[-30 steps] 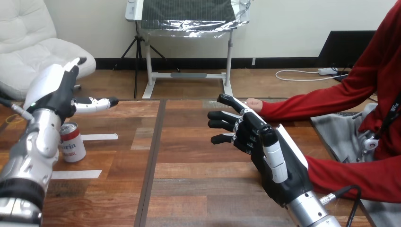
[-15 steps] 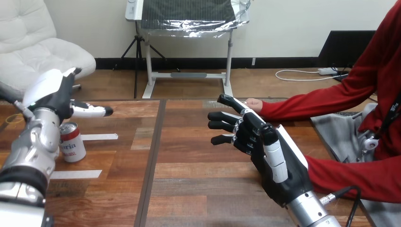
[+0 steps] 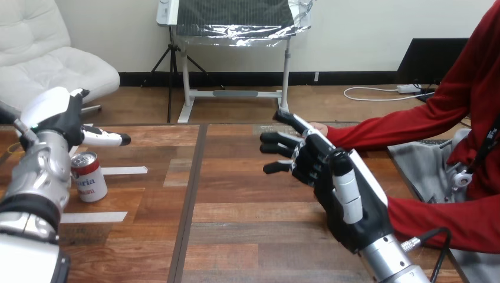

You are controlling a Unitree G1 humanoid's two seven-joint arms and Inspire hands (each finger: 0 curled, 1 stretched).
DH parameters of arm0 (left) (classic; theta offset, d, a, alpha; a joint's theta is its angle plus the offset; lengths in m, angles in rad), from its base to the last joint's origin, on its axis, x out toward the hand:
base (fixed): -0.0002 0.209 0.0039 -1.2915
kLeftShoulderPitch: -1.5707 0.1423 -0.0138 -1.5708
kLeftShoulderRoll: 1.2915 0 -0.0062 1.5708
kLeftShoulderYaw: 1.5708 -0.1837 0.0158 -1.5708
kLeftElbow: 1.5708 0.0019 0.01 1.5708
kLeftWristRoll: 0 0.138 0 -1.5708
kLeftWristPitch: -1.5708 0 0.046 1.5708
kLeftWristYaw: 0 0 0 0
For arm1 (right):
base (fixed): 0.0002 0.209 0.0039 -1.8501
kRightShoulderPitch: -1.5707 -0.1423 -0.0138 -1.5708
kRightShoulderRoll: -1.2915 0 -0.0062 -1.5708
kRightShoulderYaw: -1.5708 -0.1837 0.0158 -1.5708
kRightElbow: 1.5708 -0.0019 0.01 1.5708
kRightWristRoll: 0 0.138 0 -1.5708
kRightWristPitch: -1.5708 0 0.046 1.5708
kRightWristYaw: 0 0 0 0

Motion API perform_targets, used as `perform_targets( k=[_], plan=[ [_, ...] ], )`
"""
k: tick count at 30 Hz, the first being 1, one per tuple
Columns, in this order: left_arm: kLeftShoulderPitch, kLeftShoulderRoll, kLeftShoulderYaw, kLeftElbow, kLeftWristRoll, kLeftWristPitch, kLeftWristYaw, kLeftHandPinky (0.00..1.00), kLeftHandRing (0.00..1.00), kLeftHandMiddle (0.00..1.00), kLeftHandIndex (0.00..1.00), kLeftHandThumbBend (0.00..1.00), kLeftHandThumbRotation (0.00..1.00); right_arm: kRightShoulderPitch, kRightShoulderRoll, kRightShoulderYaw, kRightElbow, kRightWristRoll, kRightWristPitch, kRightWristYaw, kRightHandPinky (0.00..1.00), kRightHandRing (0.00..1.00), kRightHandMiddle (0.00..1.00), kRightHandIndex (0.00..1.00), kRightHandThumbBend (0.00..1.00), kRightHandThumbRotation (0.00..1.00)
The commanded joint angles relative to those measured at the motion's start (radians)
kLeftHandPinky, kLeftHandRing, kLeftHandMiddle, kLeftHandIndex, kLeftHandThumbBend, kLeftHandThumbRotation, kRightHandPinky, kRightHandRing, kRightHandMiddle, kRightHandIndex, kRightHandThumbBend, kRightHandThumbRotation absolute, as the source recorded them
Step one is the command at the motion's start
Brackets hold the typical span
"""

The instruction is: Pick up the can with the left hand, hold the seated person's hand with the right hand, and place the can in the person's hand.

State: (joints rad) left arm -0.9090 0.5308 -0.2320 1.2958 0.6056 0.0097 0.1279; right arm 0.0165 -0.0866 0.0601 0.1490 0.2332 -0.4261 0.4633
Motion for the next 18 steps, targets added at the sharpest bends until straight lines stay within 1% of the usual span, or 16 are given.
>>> perform_targets(
  k=[1,9,18],
  plan=[
    [-0.114,0.016,-0.032,0.012,0.017,0.018,0.002,0.95,0.95,0.95,0.93,0.86,0.41,-0.043,-0.005,-0.012,-0.064,0.02,-0.002,0.004,0.67,0.79,0.8,0.91,0.87,1.0],
    [-0.119,0.017,-0.056,0.022,0.018,0.04,-0.008,0.96,0.96,0.96,0.94,0.86,0.44,-0.042,-0.007,-0.012,-0.067,0.022,-0.006,0.009,0.67,0.79,0.81,0.91,0.86,1.0],
    [-0.117,0.019,-0.069,0.025,0.012,0.05,-0.01,0.97,0.96,0.97,0.95,0.86,0.44,-0.042,-0.005,-0.015,-0.072,0.019,-0.001,0.006,0.66,0.8,0.8,0.91,0.87,1.0]
  ],
)
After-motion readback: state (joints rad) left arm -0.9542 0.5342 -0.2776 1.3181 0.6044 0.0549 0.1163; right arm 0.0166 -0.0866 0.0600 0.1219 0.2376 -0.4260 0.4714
